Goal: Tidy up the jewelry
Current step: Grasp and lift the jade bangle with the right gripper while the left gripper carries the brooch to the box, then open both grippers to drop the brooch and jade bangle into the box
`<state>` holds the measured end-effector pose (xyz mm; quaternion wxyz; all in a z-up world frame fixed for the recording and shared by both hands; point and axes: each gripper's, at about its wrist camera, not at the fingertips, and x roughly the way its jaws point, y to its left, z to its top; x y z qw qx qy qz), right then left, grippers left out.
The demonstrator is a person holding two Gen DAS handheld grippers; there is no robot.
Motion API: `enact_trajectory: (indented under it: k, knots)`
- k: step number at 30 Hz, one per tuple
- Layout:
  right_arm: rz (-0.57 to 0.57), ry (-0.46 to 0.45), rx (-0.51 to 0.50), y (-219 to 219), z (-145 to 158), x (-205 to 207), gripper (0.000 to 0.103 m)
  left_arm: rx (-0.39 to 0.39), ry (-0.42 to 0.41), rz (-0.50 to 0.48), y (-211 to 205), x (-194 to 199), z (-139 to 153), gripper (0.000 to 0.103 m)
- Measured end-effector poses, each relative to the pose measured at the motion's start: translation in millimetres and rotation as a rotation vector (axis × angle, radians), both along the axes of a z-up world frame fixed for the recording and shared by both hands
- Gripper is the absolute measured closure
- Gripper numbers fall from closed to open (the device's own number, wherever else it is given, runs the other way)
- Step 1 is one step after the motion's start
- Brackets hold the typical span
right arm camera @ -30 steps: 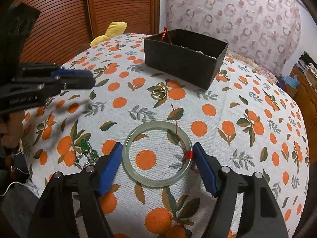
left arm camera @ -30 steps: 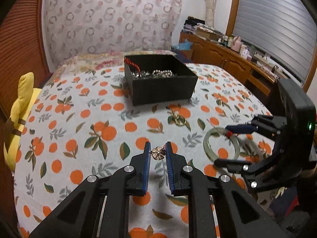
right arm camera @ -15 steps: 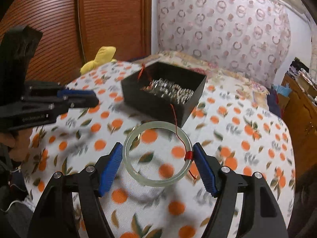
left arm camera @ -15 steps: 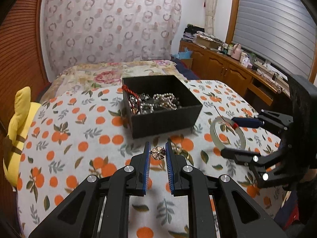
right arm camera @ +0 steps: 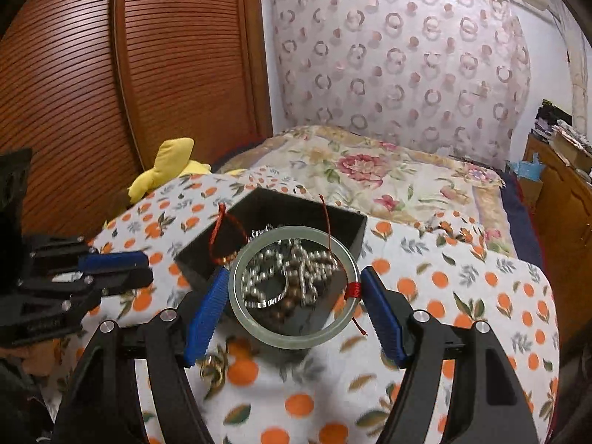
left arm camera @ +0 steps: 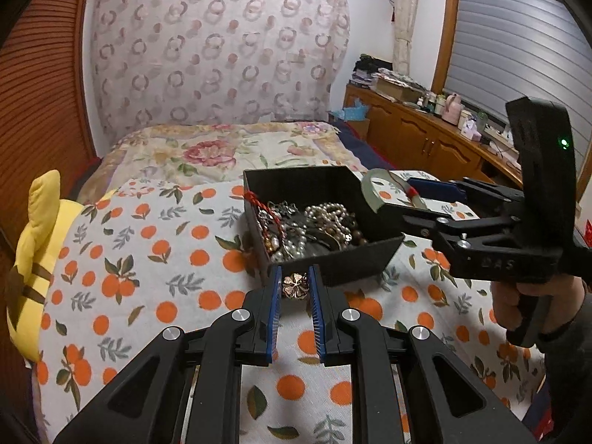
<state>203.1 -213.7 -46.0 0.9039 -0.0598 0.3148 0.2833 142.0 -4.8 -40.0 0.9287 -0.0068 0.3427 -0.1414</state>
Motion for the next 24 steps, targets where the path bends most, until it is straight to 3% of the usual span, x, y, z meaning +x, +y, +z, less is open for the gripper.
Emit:
enact_trajectory:
  k: [11, 13, 17, 24]
  knots:
    - [0.013, 0.059, 0.018, 14.2, -9.1, 31.7, 0.028, 0.0, 0.001, 0.023, 6.1, 17.5, 2.8, 0.089]
    - [0.006, 0.064, 0.031, 13.9, -9.1, 35.4, 0.023, 0.0, 0.003, 0.026, 5.8, 20.2, 4.1, 0.089]
    - [-0.005, 0.073, 0.099, 5.6, -3.0, 41.6, 0.019, 0.0, -0.002, 0.026, 3.5, 27.8, 6.7, 0.089]
    - [-0.046, 0.056, 0.112, -16.5, 3.0, 33.7, 0.019, 0.003, 0.0, 0.006, -8.3, 43.2, 7.0, 0.089]
